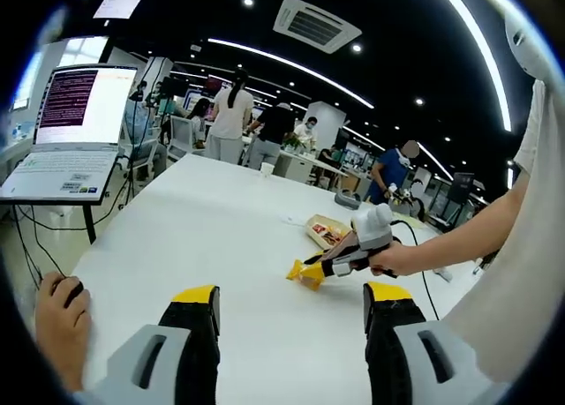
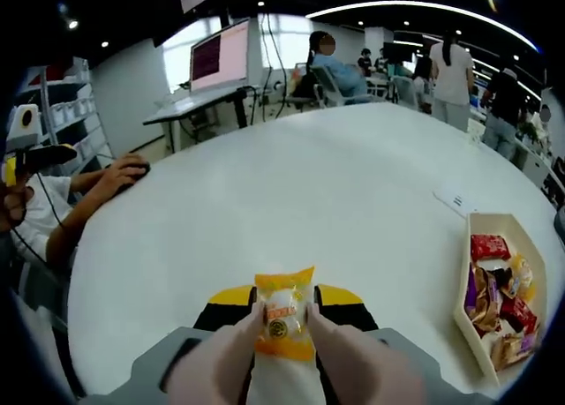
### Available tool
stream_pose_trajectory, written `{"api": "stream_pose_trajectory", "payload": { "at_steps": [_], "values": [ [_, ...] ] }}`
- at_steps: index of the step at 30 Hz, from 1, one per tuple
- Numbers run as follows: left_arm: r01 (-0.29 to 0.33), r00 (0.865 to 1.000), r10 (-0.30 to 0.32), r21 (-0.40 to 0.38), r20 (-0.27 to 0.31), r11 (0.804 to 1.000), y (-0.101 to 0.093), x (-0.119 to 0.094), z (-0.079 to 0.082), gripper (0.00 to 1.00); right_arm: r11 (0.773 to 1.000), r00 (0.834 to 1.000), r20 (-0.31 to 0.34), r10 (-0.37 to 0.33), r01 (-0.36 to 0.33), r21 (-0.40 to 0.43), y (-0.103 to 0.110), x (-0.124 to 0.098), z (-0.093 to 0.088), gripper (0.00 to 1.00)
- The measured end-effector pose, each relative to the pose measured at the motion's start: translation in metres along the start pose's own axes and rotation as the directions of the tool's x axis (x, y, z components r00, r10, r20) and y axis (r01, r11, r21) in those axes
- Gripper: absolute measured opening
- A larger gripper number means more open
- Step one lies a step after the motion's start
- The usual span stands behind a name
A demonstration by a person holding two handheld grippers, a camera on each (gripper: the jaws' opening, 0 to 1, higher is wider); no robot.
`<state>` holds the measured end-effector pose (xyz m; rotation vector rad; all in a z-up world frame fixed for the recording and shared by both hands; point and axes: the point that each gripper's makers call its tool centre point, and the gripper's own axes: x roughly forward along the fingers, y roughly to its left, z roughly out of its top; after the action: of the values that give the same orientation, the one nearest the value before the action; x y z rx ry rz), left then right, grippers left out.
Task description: Place the target food into the container with the food tongs after gripping and lifting it, then release it inside without dropping or visibly crushing the food.
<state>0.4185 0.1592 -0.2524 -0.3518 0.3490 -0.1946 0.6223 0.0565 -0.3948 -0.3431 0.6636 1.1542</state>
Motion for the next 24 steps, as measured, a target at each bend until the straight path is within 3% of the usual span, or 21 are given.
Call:
{"api": "stream_pose_trajectory", "payload": {
  "at_steps": [7, 24],
  "values": [
    [0.045, 0.999, -0.045, 0.013, -0.024, 0.999, -0.008, 0.002, -0.005, 0.64, 0.999, 1.000, 0.013, -0.020, 0.019, 0.033, -0.003, -0.001, -0.001, 0.24],
    [0.028, 0.999, -0.027, -0.027, 0.019, 0.999, 0.008, -0.009, -0.007, 0.63, 0.999, 0.999, -0.022, -0.032, 0.032, 0.030, -0.004, 0.002, -0.002, 0.24]
  ]
}}
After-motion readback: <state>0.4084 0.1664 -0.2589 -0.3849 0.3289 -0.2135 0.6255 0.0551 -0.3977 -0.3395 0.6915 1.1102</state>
